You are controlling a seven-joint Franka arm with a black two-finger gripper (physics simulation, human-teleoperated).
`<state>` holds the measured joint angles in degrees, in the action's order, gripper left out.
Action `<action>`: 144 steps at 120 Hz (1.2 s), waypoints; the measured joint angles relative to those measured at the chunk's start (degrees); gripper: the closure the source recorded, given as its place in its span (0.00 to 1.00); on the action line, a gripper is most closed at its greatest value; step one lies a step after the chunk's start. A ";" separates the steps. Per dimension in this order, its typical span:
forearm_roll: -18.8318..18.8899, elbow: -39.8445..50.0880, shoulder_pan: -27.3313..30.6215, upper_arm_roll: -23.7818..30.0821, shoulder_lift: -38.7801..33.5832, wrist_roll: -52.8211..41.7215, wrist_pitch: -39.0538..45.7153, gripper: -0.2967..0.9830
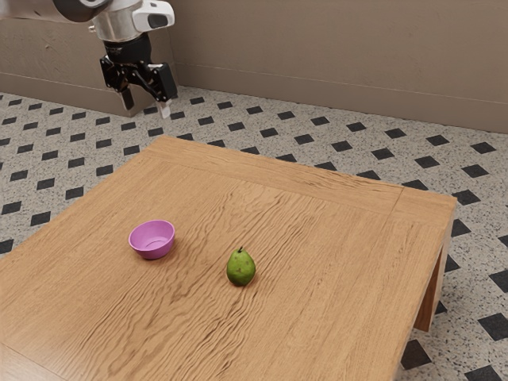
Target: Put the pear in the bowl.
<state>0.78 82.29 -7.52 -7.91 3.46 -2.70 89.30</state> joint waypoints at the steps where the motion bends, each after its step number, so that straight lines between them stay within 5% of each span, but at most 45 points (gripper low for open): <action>1: 0.00 0.00 0.00 0.00 0.00 -0.02 0.00 0.23; 34: -0.10 -0.16 0.60 0.62 0.30 -0.51 -0.02 0.23; 56: 0.27 -0.79 -0.16 4.96 7.37 -0.60 2.25 0.23; 88: -0.51 15.45 -0.18 6.35 8.94 -0.83 15.85 0.23; 144: -5.07 24.54 -0.14 9.80 13.88 -1.03 31.79 0.23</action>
<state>-4.29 106.83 -7.65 1.89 17.34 -3.73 121.08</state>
